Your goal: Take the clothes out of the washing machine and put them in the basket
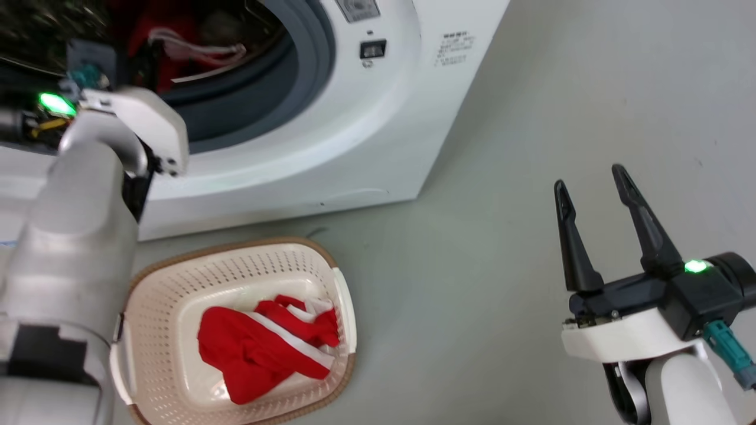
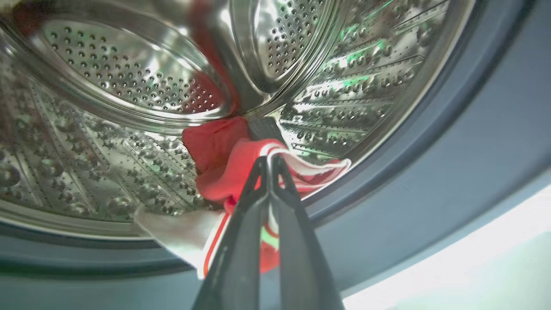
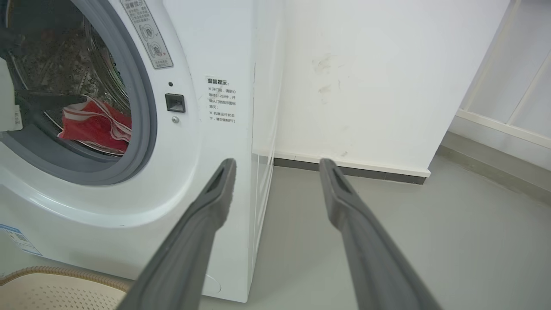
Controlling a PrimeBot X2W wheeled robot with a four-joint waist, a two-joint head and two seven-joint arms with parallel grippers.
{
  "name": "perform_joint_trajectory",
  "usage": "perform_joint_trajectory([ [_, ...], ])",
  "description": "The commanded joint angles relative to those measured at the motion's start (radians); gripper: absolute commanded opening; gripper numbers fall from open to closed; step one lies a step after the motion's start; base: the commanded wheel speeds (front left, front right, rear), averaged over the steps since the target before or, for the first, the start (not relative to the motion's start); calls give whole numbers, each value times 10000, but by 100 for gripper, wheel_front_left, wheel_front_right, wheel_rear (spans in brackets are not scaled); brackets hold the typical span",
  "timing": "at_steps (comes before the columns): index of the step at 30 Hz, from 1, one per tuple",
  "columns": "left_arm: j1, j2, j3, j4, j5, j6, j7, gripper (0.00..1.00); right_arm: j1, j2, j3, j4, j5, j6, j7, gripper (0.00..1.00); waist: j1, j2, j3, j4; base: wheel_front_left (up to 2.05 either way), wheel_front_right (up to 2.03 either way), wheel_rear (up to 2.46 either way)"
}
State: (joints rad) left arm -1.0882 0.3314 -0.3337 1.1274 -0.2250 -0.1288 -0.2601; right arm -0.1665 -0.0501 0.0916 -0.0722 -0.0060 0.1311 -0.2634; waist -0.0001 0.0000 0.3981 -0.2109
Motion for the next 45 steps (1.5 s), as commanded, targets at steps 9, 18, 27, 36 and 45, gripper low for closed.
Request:
perform_joint_trajectory([
  [9,2750,-87,278,-3486,-174,273,-63,0,753,-1,-16,184,-295,-7,-20,100,1,0,-1583,738,0,0,0],
  [18,4862,192,351,-6509,-249,702,8,0,1321,-2,-24,283,-434,-7,-20,100,1,0,-2512,987,0,0,0],
  [27,6185,671,416,-10176,-202,1285,885,0,1720,-1,-83,333,-479,-7,-20,100,1,0,-3087,1190,0,0,0],
  [36,6894,1038,424,-12632,-76,1655,1708,0,1938,-1,-54,410,-437,-7,-20,100,1,0,-3429,1325,0,0,0],
  [45,7398,1346,466,-14233,-42,1877,2277,0,2183,-1,-66,477,-389,-7,-20,100,1,0,-3778,1473,0,0,0],
])
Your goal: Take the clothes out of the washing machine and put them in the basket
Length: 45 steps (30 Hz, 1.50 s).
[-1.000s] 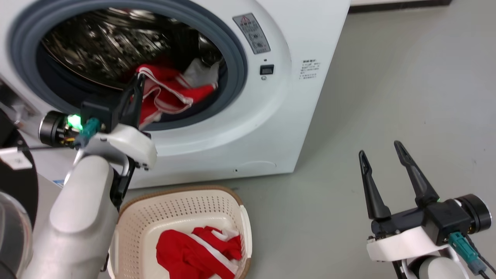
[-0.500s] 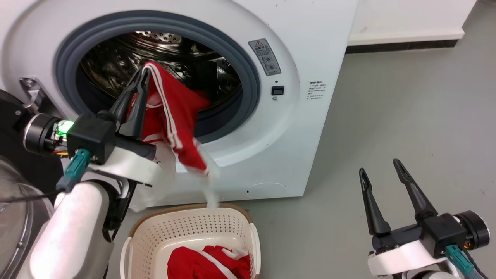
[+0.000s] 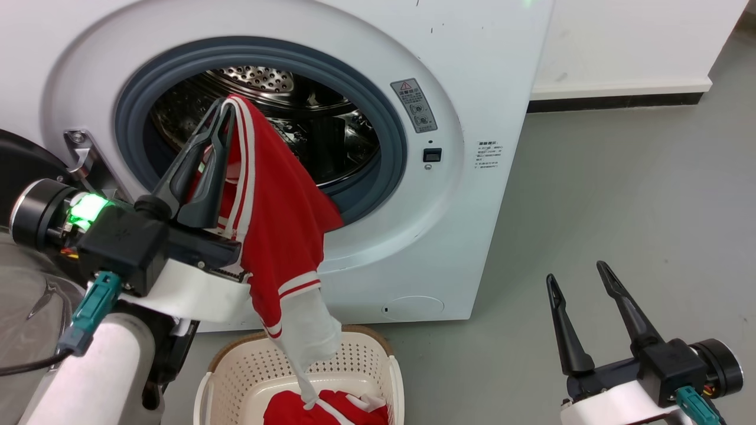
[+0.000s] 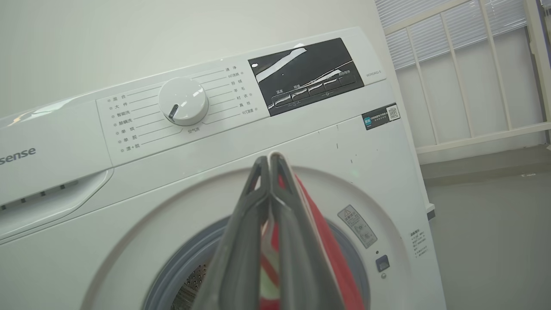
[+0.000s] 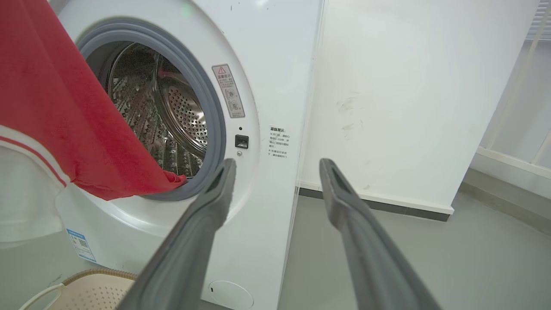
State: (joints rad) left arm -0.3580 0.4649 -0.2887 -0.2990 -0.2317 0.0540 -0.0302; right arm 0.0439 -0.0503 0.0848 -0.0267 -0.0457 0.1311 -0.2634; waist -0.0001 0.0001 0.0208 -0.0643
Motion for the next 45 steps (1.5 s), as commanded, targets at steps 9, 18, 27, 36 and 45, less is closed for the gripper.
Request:
perform_joint_trajectory([
  [9,718,84,-71,-745,-23,257,240,0,195,3,0,27,34,-7,-20,100,1,-1,-42,253,0,0,0],
  [18,1735,-178,-400,-280,-283,406,-85,0,-23,1,45,-25,-40,-7,-20,100,1,-1,318,291,0,0,0],
  [27,2585,-643,-932,873,-488,448,-662,0,-362,3,-60,-119,-184,-7,-20,100,1,-1,1105,294,0,0,0],
  [36,2635,-1188,-1361,3077,-878,79,-1472,0,-1070,3,-116,-308,-323,-7,-20,100,1,-1,2476,215,0,0,0],
  [45,1231,-1752,-1582,6281,-873,-520,-2110,0,-2091,1,-43,-564,-374,-7,-20,100,1,-1,4263,-135,0,0,0],
])
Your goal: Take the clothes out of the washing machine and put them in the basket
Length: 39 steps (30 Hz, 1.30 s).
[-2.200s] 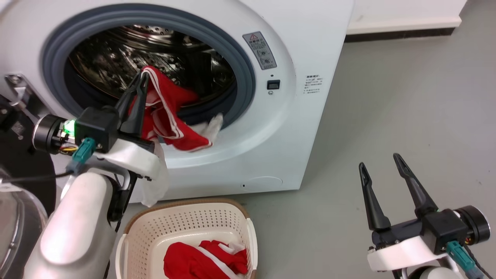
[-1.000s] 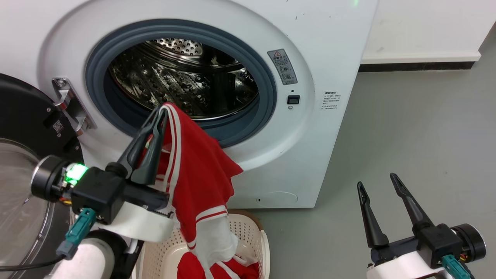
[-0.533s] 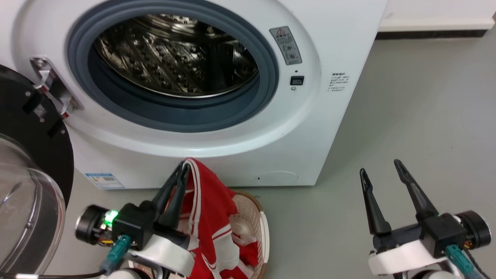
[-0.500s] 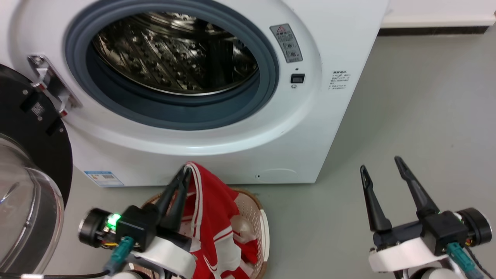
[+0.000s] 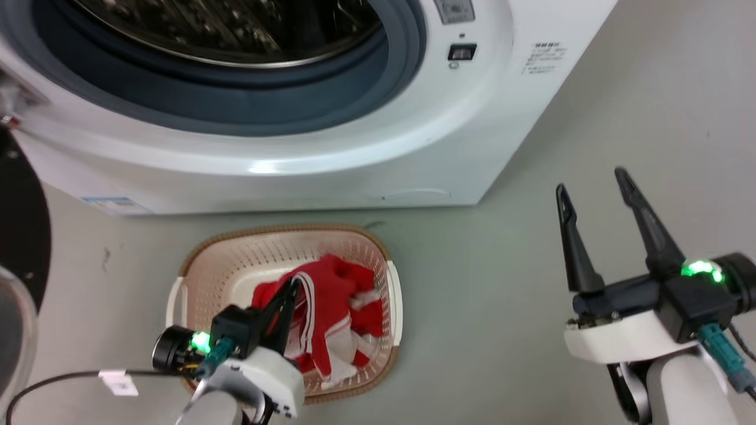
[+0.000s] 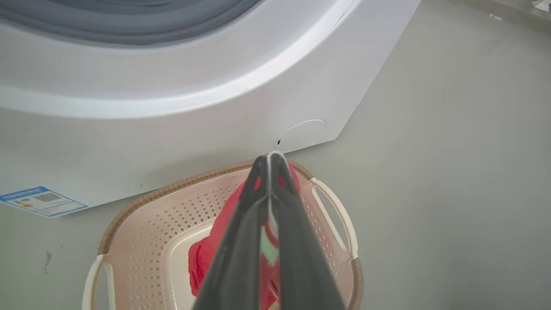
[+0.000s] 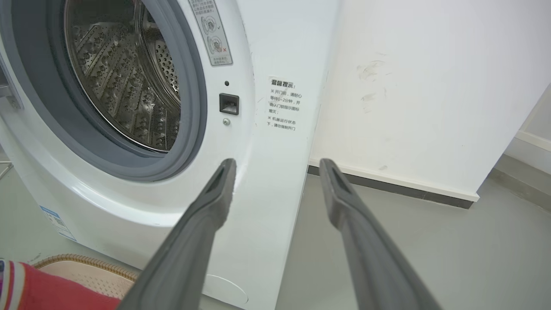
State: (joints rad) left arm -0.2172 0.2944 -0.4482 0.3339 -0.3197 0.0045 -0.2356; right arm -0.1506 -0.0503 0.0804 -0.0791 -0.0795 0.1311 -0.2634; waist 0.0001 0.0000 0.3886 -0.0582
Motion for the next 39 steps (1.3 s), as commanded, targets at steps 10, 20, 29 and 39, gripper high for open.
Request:
perform_joint_trajectory([
  [10,-2828,-691,-115,4258,225,-686,-281,0,-1267,3,-111,-420,117,-7,-21,100,-1,0,2798,-726,0,0,0],
  [20,-5138,-1076,-646,7123,796,-970,-293,0,-1825,5,-338,-752,205,-7,-20,100,-1,0,4332,-822,0,0,0],
  [29,-6549,-1072,-1140,9126,1213,-996,31,0,-2198,3,-427,-957,376,-7,-20,100,-1,0,5103,-994,0,0,0],
  [39,-6401,-1288,-1304,9439,1109,-872,-95,100,-2048,3,-411,-684,446,-7,-21,100,-1,0,4496,-891,0,0,0],
])
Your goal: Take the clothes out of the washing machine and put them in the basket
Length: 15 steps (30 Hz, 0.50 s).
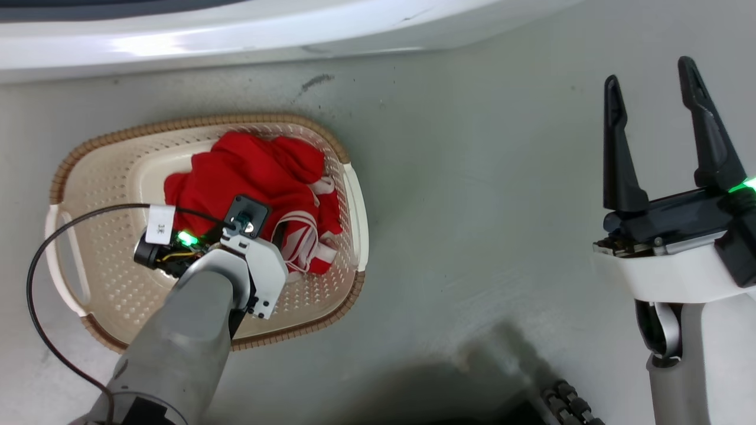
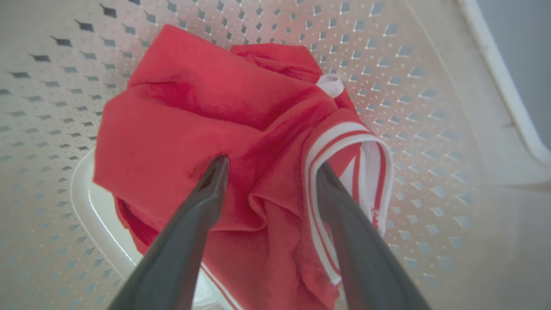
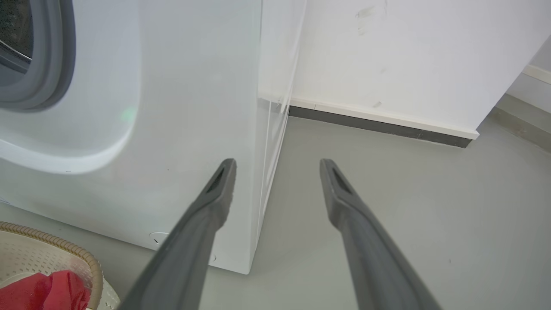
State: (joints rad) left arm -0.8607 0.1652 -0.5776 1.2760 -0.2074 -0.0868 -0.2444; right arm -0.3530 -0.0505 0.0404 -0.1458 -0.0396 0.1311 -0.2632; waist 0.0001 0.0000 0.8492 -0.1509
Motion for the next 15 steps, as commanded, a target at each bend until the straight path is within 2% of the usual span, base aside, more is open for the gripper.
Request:
perform_joint_trajectory([
  [1,124,-15,-3,18,-55,37,-65,100,18,5,19,26,52,-7,-21,100,-1,0,-266,45,0,0,0],
  [5,527,-110,423,-309,-495,177,-204,100,305,3,80,219,59,-7,-21,100,-1,0,-1020,124,0,0,0],
  [15,2669,132,1399,-3925,-419,1142,-208,100,1177,3,159,693,-48,-7,-21,100,-1,0,-3001,444,0,0,0],
])
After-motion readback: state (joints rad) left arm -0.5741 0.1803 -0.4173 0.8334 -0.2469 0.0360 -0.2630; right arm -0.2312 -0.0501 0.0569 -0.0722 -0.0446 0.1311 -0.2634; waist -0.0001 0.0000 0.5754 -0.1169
